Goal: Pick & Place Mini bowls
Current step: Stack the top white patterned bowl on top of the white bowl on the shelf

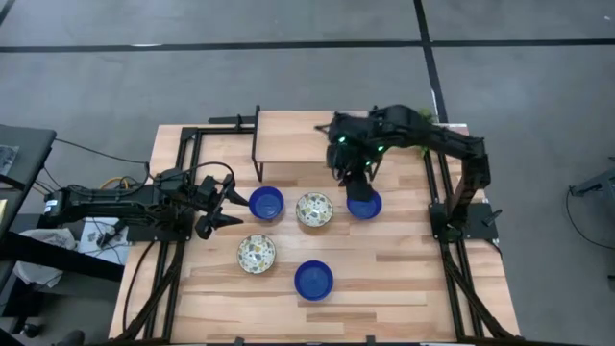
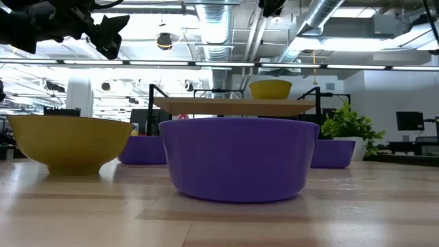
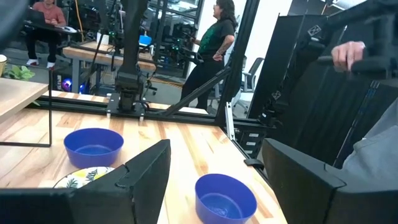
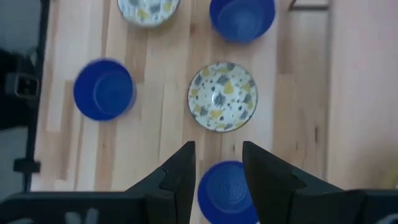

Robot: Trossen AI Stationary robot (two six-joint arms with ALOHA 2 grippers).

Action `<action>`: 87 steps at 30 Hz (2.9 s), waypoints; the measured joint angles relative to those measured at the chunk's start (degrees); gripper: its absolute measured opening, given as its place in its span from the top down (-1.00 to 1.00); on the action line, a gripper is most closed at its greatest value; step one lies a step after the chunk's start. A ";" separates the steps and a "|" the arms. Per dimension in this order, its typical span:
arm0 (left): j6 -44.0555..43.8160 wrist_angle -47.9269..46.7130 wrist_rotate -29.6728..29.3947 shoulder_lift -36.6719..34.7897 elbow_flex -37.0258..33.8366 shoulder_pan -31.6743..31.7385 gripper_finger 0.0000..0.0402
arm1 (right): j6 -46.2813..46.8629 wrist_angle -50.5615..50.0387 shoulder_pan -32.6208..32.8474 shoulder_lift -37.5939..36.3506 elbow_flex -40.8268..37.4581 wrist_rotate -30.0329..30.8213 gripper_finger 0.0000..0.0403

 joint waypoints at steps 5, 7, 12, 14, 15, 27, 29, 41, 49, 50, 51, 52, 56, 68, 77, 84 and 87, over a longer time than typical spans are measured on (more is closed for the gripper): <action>-1.06 0.01 0.07 0.00 0.00 0.00 -0.26 | -2.75 0.01 1.92 4.36 0.00 0.32 0.40; -1.05 0.01 0.09 0.00 0.00 0.00 -0.26 | -4.05 -0.02 2.10 6.18 0.00 0.37 0.40; -1.05 -0.01 0.11 0.00 0.00 0.00 -0.26 | -6.47 -0.01 1.92 9.89 0.00 0.43 0.40; -1.06 0.01 0.20 0.00 0.00 0.00 -0.26 | -6.71 0.00 1.95 11.20 0.00 0.42 0.40; -1.06 -0.01 0.43 0.00 0.00 0.00 -0.26 | -6.71 -0.02 1.98 11.82 0.00 0.41 0.40; -2.77 -0.15 6.86 0.00 0.00 0.00 -0.26 | -4.11 7.33 5.01 13.66 -8.62 0.60 0.40; -2.79 -0.16 6.95 -0.02 0.00 0.00 -0.26 | -3.02 9.48 5.94 13.66 -10.77 1.33 0.40; -5.37 -0.22 9.84 0.00 0.00 0.02 -0.26 | -0.60 25.90 9.20 13.59 -25.10 6.27 0.40; -6.00 -0.18 10.43 0.00 0.00 0.00 -0.26 | -0.97 29.41 8.41 13.53 -29.24 6.71 0.40; -6.00 -0.18 10.43 0.00 0.00 0.00 -0.26 | -1.10 29.80 8.41 13.53 -29.84 6.71 0.40; -6.00 -0.18 10.43 -0.02 0.00 0.00 -0.26 | -1.32 30.14 8.28 13.55 -30.35 6.69 0.40; -6.00 -0.18 10.43 0.00 0.00 0.00 -0.26 | -1.83 30.54 8.15 13.55 -30.76 6.69 0.40; -6.00 -0.16 10.43 0.00 0.00 0.00 -0.26 | -2.63 31.18 7.91 13.59 -32.38 7.13 0.40; -5.59 -0.12 10.40 -0.02 0.00 0.00 -0.26 | -8.24 33.90 7.82 13.57 -32.76 9.43 0.40; -5.56 -0.10 10.40 -0.02 0.00 0.02 -0.26 | -11.69 33.58 7.80 14.03 -32.79 9.40 0.40; -5.54 -0.05 10.38 -0.01 0.00 0.01 -0.26 | -13.12 33.96 7.56 14.03 -32.88 9.37 0.40; -5.54 -0.05 10.38 0.00 0.00 0.02 -0.26 | -13.09 36.48 7.56 14.00 -34.20 9.41 0.40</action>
